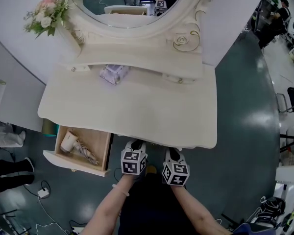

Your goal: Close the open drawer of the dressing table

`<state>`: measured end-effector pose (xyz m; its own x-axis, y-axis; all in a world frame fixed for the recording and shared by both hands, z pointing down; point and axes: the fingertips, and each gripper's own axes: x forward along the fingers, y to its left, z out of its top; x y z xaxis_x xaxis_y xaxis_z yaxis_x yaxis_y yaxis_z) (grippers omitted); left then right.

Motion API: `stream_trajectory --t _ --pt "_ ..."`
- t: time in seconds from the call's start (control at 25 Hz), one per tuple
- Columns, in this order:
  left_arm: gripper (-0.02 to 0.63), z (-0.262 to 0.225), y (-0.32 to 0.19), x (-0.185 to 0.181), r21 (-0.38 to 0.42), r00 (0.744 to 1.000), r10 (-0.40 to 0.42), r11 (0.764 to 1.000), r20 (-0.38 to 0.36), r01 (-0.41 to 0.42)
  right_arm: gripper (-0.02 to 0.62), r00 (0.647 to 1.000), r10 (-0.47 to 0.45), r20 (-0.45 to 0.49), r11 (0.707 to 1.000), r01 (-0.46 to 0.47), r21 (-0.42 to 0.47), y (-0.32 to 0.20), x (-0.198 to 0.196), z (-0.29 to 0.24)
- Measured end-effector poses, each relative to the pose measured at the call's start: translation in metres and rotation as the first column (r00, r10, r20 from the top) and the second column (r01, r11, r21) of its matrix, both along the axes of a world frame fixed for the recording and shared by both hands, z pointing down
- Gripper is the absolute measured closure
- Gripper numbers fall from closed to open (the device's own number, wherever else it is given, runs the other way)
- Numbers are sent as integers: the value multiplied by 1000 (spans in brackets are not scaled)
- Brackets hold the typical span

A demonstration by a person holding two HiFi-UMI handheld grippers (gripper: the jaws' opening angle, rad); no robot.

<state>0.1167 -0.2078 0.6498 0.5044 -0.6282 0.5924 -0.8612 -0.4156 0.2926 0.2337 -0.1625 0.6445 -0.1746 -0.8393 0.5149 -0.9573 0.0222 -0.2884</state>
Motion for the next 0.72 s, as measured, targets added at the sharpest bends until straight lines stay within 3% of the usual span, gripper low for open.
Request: stream_trajectory --t 0.28,0.44,0.72 --pt "583 -2 4 -1 -6 1000 21 1000 -4 -21 569 1000 1 29 1000 -1 -11 3 0 1" --pt "583 -8 15 -4 -1 999 32 999 -9 -32 569 998 -50 48 999 50 -6 12 -10 -5" --pt "583 -51 37 -2 112 995 28 994 -98 -17 569 983 -71 169 993 53 108 20 -14 -59"
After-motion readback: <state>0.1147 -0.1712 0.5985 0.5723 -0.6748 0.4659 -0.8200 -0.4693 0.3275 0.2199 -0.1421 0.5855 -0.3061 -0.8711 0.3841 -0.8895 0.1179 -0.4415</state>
